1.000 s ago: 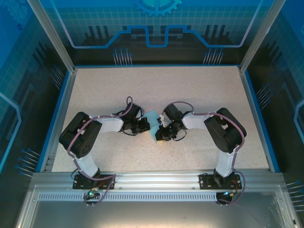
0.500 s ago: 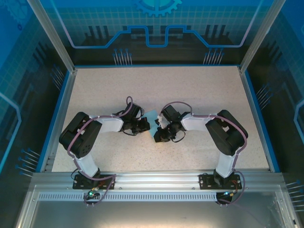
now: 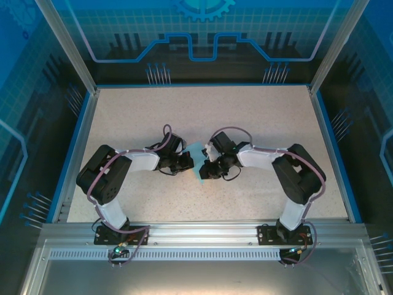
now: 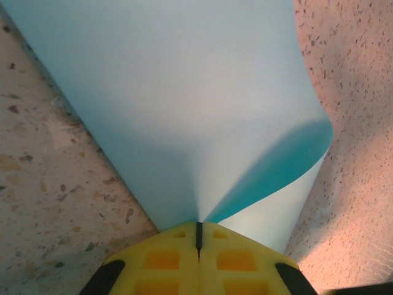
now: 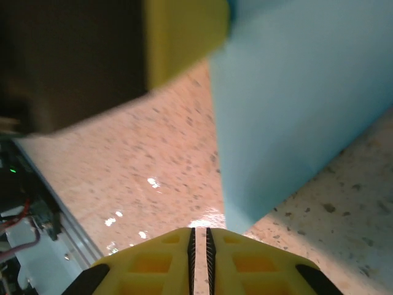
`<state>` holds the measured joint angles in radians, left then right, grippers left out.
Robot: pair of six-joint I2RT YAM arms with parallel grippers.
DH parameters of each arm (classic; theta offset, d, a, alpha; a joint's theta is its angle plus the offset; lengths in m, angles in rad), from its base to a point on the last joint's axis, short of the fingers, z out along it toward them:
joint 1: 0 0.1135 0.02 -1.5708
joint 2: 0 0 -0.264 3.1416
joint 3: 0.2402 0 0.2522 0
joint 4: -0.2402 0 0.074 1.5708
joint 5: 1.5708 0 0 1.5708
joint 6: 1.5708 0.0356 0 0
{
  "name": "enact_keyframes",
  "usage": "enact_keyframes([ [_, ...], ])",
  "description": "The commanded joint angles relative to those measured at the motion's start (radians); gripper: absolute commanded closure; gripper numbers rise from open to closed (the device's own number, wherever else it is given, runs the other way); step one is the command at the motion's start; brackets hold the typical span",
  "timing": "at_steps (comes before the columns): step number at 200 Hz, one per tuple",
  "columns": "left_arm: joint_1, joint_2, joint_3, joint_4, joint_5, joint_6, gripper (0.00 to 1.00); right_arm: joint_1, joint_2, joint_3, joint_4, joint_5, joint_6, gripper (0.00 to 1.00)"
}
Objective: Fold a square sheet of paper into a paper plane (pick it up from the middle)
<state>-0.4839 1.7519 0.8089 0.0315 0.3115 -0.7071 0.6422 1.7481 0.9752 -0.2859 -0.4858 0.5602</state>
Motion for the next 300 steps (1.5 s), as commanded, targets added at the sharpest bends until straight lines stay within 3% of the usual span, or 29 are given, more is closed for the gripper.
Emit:
enact_keyframes([
  [1,-0.003,-0.018,-0.006,-0.033,-0.035,0.006,0.95,-0.056,-0.045,0.003,0.042,0.008,0.007,0.83],
  [107,-0.004,-0.026,0.008,-0.055,-0.037,0.005,0.95,-0.079,0.123,0.103,0.070,0.023,0.028,0.86],
  [231,-0.002,-0.023,0.007,-0.060,-0.045,0.005,0.95,-0.099,0.204,0.105,0.085,0.042,0.058,0.86],
  [300,-0.004,-0.029,0.003,-0.062,-0.047,0.003,0.95,-0.127,0.120,0.108,0.095,0.010,0.049,0.85],
])
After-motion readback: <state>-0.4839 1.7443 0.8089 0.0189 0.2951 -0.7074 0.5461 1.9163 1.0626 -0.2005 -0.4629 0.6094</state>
